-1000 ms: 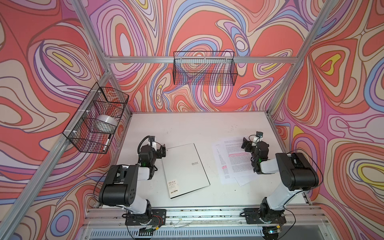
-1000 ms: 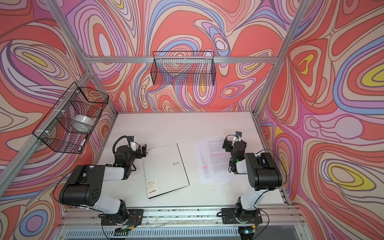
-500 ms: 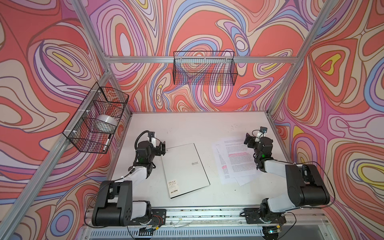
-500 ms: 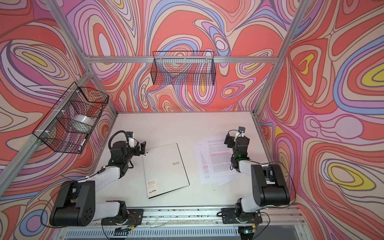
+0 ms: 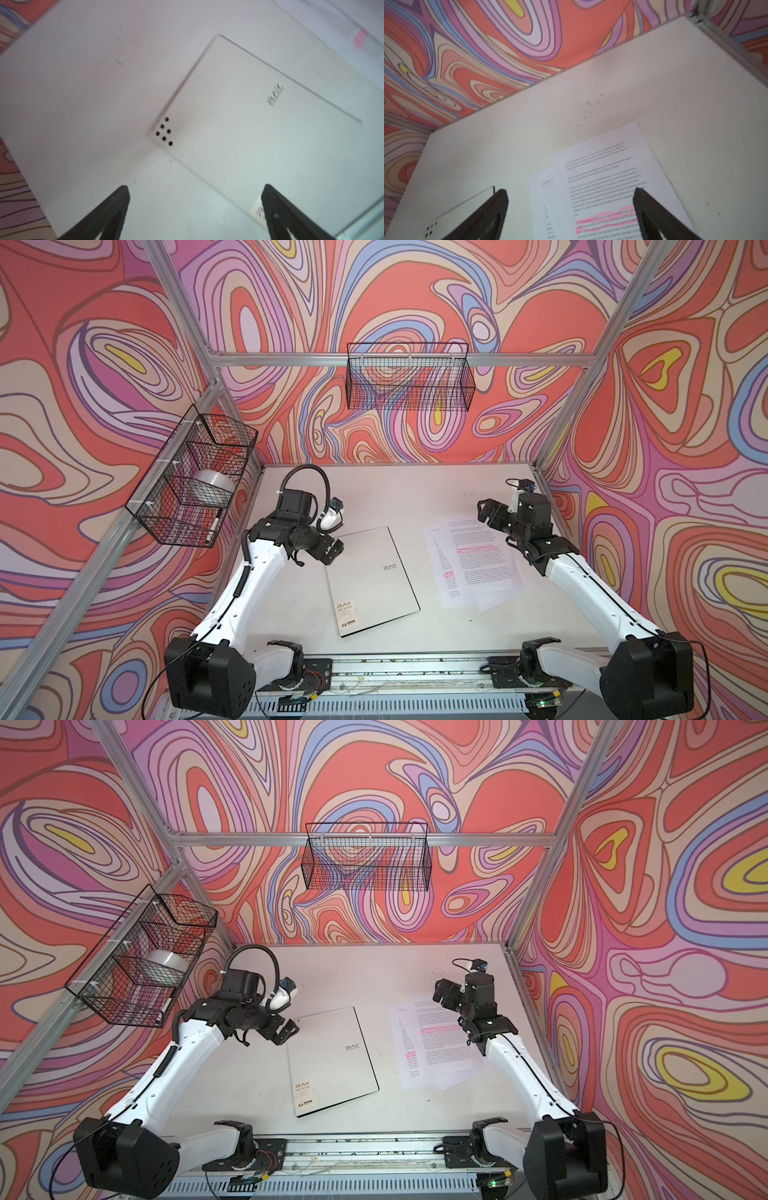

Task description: Put the files into the folder

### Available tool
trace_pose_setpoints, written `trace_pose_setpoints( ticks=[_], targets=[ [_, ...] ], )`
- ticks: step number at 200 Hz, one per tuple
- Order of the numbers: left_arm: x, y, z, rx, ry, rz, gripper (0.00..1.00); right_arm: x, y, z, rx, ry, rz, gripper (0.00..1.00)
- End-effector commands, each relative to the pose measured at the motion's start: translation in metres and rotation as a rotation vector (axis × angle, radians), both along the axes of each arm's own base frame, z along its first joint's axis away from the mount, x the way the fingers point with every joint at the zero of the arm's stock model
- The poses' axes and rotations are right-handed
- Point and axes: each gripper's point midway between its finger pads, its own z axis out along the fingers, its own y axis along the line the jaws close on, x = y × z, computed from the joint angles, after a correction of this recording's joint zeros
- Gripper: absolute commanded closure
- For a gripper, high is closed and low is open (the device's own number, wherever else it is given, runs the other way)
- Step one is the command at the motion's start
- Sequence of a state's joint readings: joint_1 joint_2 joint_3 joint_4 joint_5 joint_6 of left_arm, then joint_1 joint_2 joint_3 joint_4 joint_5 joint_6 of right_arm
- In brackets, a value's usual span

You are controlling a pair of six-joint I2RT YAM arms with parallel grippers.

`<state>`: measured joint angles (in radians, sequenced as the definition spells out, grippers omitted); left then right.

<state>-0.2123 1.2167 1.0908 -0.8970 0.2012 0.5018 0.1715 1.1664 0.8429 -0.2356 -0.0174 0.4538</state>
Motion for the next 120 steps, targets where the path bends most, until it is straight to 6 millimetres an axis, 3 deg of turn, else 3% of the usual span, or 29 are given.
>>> trace_pose_setpoints(
  ticks=[1,17,47,93,120],
  targets=[
    [-0.084,0.008,-0.023,0.201,0.193,-0.252,0.00,-0.044,0.033,-0.030,0.036,0.225,0.095,0.01],
    [-0.107,-0.001,-0.024,0.244,0.169,-0.335,0.00,-0.064,0.057,-0.039,0.077,0.305,0.163,0.01],
    [-0.128,-0.016,-0.033,0.340,0.118,-0.408,0.00,-0.094,0.088,-0.046,0.102,0.347,0.215,0.02],
    [-0.131,-0.031,-0.062,0.397,0.110,-0.421,0.00,-0.116,0.114,-0.064,0.118,0.365,0.212,0.02],
    [-0.138,-0.040,-0.077,0.488,0.076,-0.535,0.00,-0.122,0.120,-0.062,0.104,0.366,0.205,0.02]
  ],
)
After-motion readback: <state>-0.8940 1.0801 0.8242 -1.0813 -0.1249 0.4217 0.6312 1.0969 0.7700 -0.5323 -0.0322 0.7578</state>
